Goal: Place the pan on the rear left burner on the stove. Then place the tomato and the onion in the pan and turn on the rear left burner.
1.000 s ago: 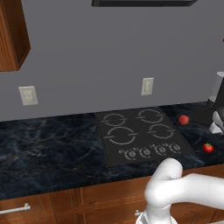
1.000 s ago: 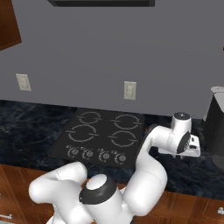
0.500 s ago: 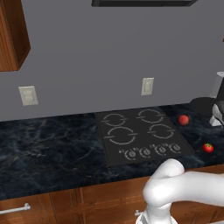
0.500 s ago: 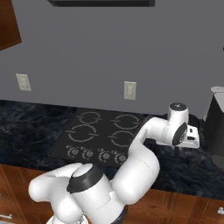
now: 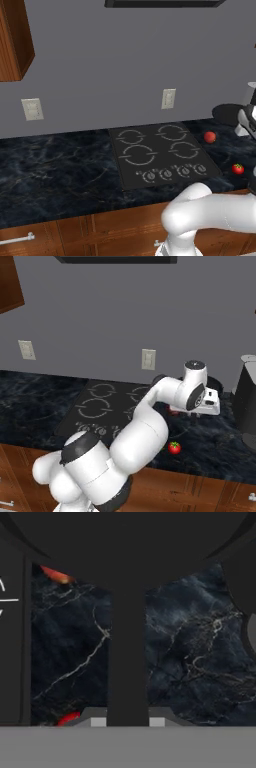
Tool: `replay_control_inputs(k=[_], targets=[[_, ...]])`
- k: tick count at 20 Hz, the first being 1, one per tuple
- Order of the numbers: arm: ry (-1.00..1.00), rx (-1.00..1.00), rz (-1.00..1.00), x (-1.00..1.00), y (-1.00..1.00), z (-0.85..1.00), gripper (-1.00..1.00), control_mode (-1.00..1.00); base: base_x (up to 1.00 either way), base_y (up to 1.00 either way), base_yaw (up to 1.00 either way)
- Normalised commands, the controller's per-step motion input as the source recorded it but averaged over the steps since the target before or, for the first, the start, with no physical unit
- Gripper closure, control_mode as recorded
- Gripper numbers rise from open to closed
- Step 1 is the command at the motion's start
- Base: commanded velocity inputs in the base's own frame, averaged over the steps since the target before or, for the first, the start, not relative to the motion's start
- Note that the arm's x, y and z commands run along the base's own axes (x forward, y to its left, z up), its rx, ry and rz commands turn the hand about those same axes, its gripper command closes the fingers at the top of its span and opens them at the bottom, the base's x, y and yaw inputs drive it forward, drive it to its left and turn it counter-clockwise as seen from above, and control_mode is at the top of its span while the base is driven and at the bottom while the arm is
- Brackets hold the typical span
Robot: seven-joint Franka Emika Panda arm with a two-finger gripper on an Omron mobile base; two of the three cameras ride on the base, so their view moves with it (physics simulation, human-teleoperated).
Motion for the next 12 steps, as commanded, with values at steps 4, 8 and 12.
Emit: replay_control_inputs(k=[4, 8, 12], targets=[[0.0, -0.05, 0.0, 0.0, 0.75, 0.24, 1.0, -1.0, 0.0, 0.0, 0.0], [-0.04, -0.07, 0.0, -0.06, 0.99, 0.16, 1.0, -1.0, 0.0, 0.0, 0.0], [-0.04, -0.07, 0.0, -0.04, 1.0, 0.16, 1.0, -1.0, 0.0, 0.0, 0.0]])
